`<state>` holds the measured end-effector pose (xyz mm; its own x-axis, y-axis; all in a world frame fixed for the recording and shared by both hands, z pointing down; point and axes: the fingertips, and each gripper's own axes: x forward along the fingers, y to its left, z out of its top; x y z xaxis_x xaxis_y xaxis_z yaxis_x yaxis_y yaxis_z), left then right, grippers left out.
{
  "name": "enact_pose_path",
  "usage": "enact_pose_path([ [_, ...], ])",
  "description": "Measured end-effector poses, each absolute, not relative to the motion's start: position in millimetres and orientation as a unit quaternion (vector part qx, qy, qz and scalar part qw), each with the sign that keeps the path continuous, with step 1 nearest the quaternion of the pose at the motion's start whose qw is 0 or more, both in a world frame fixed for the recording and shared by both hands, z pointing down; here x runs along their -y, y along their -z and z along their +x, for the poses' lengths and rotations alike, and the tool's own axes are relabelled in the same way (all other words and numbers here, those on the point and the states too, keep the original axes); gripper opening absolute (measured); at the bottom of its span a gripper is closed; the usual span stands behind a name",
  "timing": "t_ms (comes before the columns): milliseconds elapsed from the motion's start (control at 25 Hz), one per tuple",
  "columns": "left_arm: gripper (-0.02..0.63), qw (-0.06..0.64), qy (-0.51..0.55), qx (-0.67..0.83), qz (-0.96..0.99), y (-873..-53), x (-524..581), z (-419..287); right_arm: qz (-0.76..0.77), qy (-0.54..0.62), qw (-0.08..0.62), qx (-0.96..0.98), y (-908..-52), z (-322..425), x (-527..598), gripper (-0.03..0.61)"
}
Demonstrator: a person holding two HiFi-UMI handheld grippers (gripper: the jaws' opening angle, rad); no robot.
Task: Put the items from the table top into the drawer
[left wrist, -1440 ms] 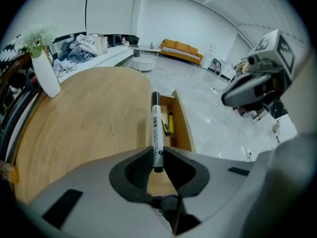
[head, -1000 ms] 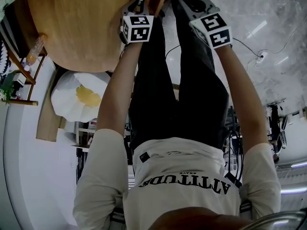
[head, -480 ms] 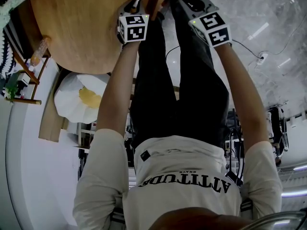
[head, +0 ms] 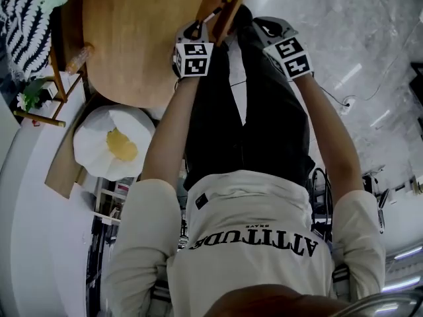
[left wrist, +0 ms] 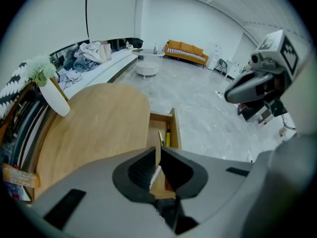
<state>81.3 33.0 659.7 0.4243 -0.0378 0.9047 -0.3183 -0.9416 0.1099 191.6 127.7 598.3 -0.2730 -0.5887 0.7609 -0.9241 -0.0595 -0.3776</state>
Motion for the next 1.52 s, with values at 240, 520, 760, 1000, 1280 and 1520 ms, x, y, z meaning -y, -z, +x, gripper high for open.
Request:
enact_pose_path([
  [240, 0.04, 0.145, -0.502, 0.104, 0.846, -590, -30, 83, 0.582, -0.433, 0.183, 0.664, -538, 199, -109, 0.021],
  [520, 0.023, 0.152, -0.445, 0.15, 0.87, -492, -14, 78, 0.594, -0.413, 0.168, 0.67, -473, 220, -100, 0.021],
  [760, 0.021, 0.16, -0.384, 0.216, 0.883, -425, 1, 53, 0.568, -0.369, 0.198, 0.709, -422, 218, -85, 0.021],
  [1000, 0.021, 0.155, -0.355, 0.254, 0.886, -385, 3, 23, 0.531, -0.315, 0.244, 0.748, -396, 209, -74, 0.021],
  [1280, 0.021, 0.192, -0.311, 0.315, 0.876, -348, -2, -32, 0.52, -0.254, 0.269, 0.77, -369, 199, -60, 0.021],
  [1520, 0.021, 0.186, -0.292, 0.333, 0.877, -332, -29, -74, 0.526, -0.239, 0.27, 0.77, -362, 173, -75, 0.021],
])
